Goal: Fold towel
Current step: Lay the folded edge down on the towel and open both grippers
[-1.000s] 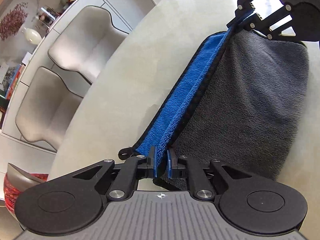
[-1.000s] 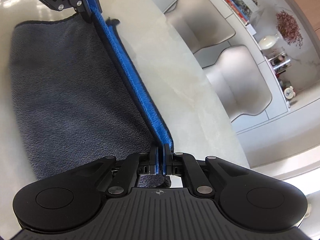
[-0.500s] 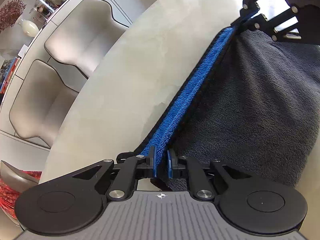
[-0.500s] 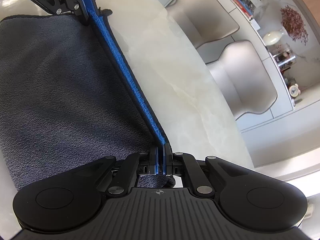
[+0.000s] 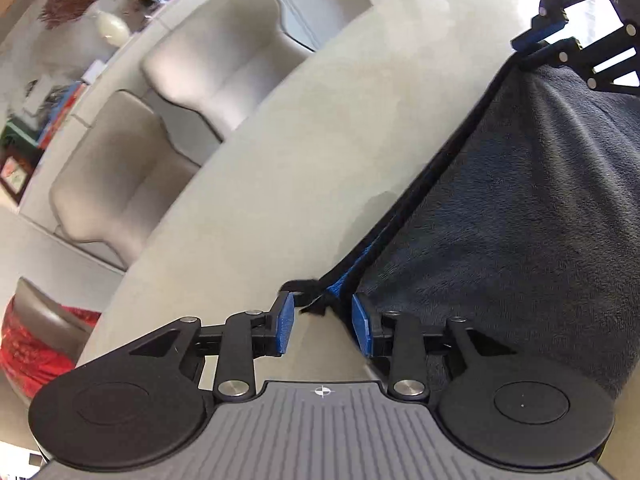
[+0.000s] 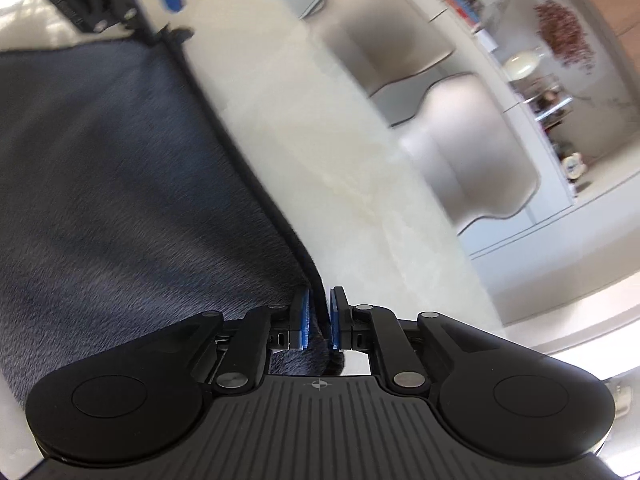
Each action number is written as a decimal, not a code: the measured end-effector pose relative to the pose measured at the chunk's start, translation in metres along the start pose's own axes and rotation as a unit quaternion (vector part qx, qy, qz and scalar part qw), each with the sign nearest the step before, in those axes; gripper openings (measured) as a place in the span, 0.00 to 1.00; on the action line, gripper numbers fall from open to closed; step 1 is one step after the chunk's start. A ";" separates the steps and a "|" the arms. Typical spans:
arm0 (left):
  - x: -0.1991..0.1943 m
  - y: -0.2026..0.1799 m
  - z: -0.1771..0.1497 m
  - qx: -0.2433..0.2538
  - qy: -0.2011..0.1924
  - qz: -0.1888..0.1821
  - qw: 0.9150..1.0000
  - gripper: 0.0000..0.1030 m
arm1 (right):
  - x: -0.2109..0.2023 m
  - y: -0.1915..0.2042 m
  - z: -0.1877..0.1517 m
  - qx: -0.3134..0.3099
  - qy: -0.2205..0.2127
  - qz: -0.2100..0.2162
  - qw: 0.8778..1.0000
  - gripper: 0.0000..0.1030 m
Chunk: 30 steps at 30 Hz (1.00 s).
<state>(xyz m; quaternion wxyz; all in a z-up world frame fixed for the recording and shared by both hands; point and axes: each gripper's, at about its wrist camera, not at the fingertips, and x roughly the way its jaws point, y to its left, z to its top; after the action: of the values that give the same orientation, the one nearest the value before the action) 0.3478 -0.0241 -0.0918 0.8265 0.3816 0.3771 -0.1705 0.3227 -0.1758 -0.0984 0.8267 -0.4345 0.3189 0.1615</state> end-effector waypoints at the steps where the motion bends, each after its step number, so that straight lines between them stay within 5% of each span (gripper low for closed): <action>1: -0.003 0.000 -0.003 -0.003 -0.002 0.011 1.000 0.33 | -0.001 0.000 0.000 0.003 -0.006 -0.006 1.000 0.09; 7: -0.025 0.005 0.003 -0.045 -0.052 0.024 0.997 0.33 | -0.006 -0.003 -0.005 0.043 -0.012 -0.028 0.999 0.11; 13: -0.034 -0.024 0.011 -0.031 -0.079 -0.057 0.995 0.33 | -0.007 -0.001 -0.004 0.045 -0.018 -0.036 0.998 0.21; 16: -0.024 -0.039 0.011 -0.011 -0.065 -0.061 0.996 0.34 | 0.000 -0.009 -0.003 0.057 -0.012 -0.047 0.997 0.21; 25: -0.009 -0.036 -0.002 -0.026 -0.038 -0.060 0.997 0.34 | -0.029 0.007 -0.021 0.073 -0.013 0.091 0.993 0.22; 30: -0.013 -0.033 -0.012 -0.028 -0.030 -0.037 0.998 0.34 | -0.043 0.005 -0.048 0.120 0.000 0.087 0.989 0.23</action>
<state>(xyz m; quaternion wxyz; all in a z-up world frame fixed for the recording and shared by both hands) 0.3142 -0.0365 -0.1039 0.8410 0.3391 0.3701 -0.2017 0.2694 -0.2119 -0.0923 0.8558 -0.3026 0.3723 0.1936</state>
